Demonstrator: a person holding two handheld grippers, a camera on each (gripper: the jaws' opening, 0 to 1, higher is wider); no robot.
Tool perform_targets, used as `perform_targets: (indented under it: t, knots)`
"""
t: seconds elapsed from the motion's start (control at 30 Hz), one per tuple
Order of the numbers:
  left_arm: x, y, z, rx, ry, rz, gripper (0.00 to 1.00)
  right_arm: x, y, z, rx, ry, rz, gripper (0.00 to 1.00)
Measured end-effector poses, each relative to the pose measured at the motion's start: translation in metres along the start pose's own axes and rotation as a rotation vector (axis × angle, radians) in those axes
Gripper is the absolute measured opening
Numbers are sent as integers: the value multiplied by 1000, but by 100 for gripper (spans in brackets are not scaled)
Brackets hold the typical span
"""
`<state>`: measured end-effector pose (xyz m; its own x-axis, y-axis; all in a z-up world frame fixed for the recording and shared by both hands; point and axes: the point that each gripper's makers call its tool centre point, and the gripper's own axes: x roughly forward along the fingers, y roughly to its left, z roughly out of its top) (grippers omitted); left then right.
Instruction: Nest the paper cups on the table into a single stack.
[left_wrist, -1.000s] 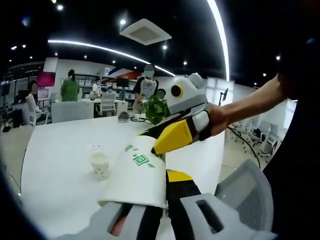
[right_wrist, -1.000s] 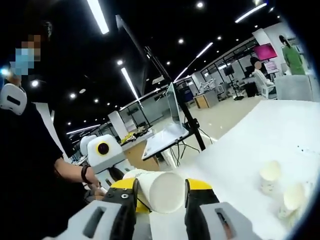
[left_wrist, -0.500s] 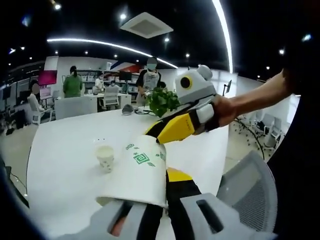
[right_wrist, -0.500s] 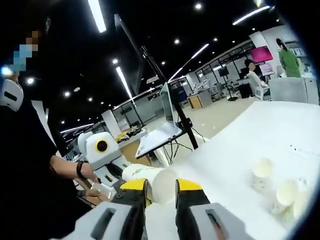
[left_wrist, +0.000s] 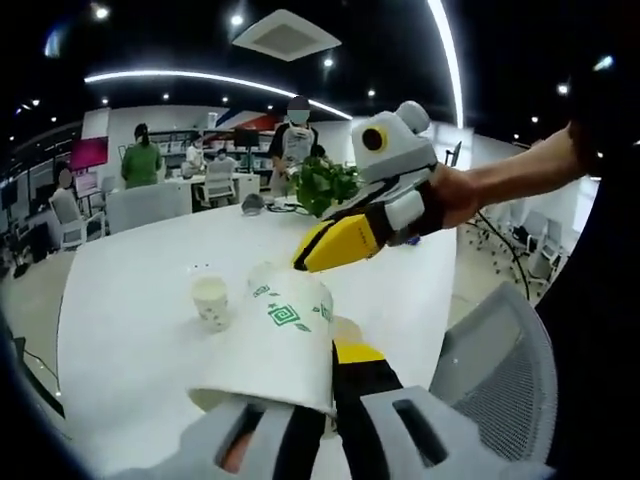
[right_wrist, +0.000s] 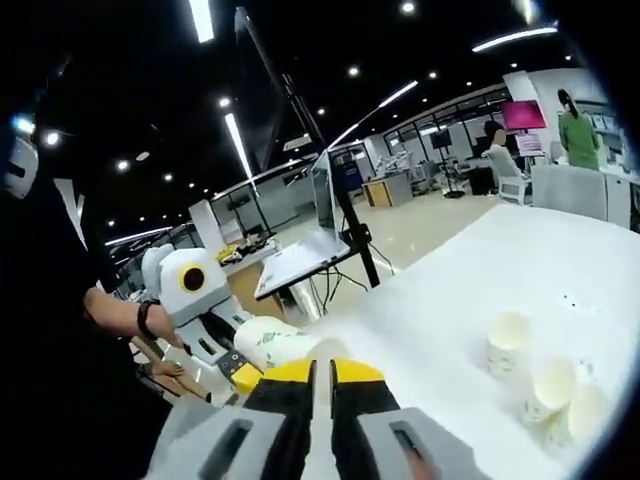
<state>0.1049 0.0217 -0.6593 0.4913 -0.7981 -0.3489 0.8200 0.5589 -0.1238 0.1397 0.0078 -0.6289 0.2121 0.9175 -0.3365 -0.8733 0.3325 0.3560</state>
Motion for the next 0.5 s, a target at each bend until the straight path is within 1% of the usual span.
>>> perform_targets:
  t: [0.07, 0.13, 0.23, 0.3, 0.33, 0.37, 0.4, 0.43, 0.5]
  knots:
    - [0, 0, -1, 4, 14, -5, 0, -4, -9, -1, 4, 9, -55, 0]
    - [0, 0, -2, 1, 24, -9, 0, -8, -14, 1, 11, 2, -75, 0]
    - [3, 0, -4, 1, 45, -20, 0, -15, -22, 6, 21, -20, -129, 0]
    - [5, 2, -6, 10, 67, -29, 0, -22, -31, 6, 29, -10, -187, 0]
    - [6, 3, -7, 13, 73, -32, 0, -26, -33, 8, 22, -22, -203, 0]
    - [7, 4, -7, 16, 79, -36, 0, -29, -35, 11, 40, -34, -213, 0]
    - [8, 4, -7, 18, 85, -41, 0, -35, -41, 11, 73, -37, -251, 0]
    - [10, 4, -7, 24, 92, -45, 0, -37, -44, 11, 69, -33, -256, 0]
    - [13, 2, -6, 30, 99, -53, 0, -46, -57, 11, 72, -45, -297, 0]
